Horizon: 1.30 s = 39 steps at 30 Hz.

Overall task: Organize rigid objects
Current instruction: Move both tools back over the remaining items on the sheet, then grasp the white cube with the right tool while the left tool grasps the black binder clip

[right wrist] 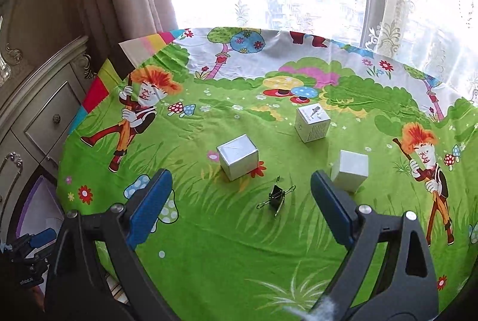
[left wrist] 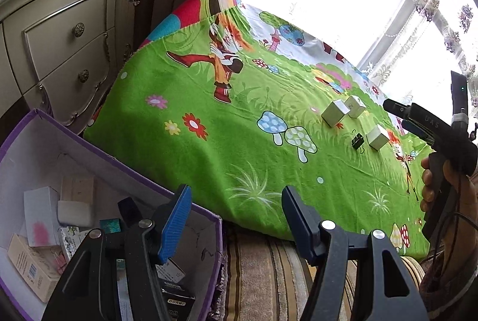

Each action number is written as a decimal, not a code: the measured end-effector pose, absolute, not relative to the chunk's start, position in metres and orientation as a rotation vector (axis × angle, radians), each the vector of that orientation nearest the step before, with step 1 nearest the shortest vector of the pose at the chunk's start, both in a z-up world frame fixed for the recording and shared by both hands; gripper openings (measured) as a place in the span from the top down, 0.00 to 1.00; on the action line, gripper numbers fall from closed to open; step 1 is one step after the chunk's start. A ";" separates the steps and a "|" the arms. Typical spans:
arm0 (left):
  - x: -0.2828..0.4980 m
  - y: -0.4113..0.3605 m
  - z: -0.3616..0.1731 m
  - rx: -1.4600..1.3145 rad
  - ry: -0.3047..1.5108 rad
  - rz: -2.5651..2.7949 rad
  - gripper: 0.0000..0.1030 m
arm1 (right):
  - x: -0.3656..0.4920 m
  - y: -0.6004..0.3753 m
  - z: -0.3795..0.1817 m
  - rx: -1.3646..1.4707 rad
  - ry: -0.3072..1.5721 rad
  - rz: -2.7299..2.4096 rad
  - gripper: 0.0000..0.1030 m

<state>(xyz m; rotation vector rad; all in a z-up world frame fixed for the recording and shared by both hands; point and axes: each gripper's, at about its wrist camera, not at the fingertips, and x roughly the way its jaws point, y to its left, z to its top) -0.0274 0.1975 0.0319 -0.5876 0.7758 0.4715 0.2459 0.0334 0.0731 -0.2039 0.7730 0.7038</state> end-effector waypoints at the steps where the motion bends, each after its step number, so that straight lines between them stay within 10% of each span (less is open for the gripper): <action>1: -0.024 0.196 0.032 -0.582 0.779 0.467 0.38 | 0.254 0.030 0.070 -0.200 0.776 0.678 0.08; 22: 0.091 0.133 0.041 -0.409 0.839 0.261 0.38 | 0.335 0.004 0.002 -0.151 0.843 0.503 0.09; 31: 0.158 0.094 0.045 -0.305 0.818 0.150 0.39 | 0.353 -0.009 -0.019 -0.120 0.919 0.509 0.56; 39: 0.212 0.080 0.023 -0.291 0.871 0.122 0.49 | 0.347 -0.021 -0.020 -0.113 0.906 0.524 0.57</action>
